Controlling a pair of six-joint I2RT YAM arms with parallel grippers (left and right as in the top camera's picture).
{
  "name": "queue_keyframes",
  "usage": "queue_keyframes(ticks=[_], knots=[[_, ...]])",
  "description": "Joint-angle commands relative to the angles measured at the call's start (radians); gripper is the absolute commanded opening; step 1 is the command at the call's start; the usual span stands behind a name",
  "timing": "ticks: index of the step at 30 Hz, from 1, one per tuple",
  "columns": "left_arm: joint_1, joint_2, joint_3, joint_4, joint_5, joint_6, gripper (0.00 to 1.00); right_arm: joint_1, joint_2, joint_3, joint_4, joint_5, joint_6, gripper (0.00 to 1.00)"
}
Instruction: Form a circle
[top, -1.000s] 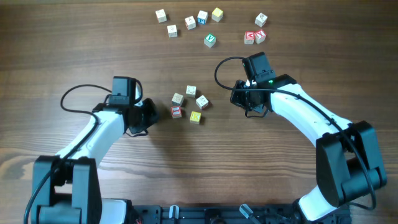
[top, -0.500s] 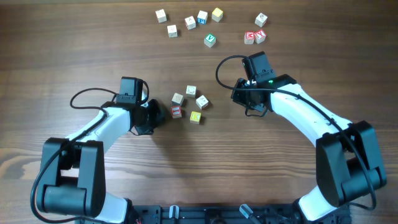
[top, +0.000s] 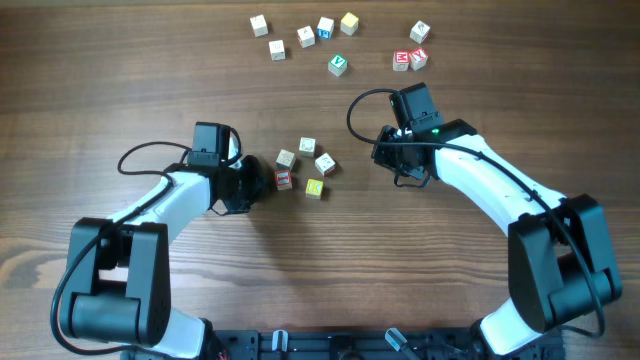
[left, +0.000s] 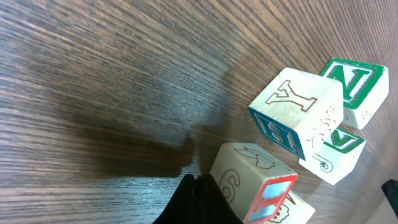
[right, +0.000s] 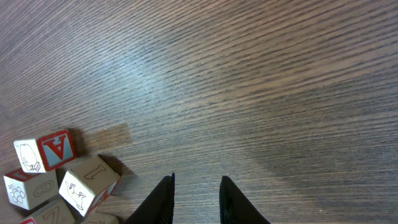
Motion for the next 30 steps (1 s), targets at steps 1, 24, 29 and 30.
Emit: queue_keyframes(ticks=[1,24,29,30], knots=[[-0.006,0.014,-0.008,0.006,0.039,-0.014,0.04,0.002,0.013,-0.010,0.005,0.022,0.007,0.25],[-0.006,0.014,-0.008,0.055,0.083,-0.040,0.04,0.002,0.013,-0.010,0.005,0.025,0.007,0.26],[-0.006,0.014,-0.008,0.054,0.084,-0.040,0.04,0.002,0.013,-0.010,0.005,0.025,0.007,0.27],[-0.006,0.014,-0.008,0.048,0.084,-0.040,0.04,0.002,0.013,-0.010,0.005,0.025,0.007,0.27]])
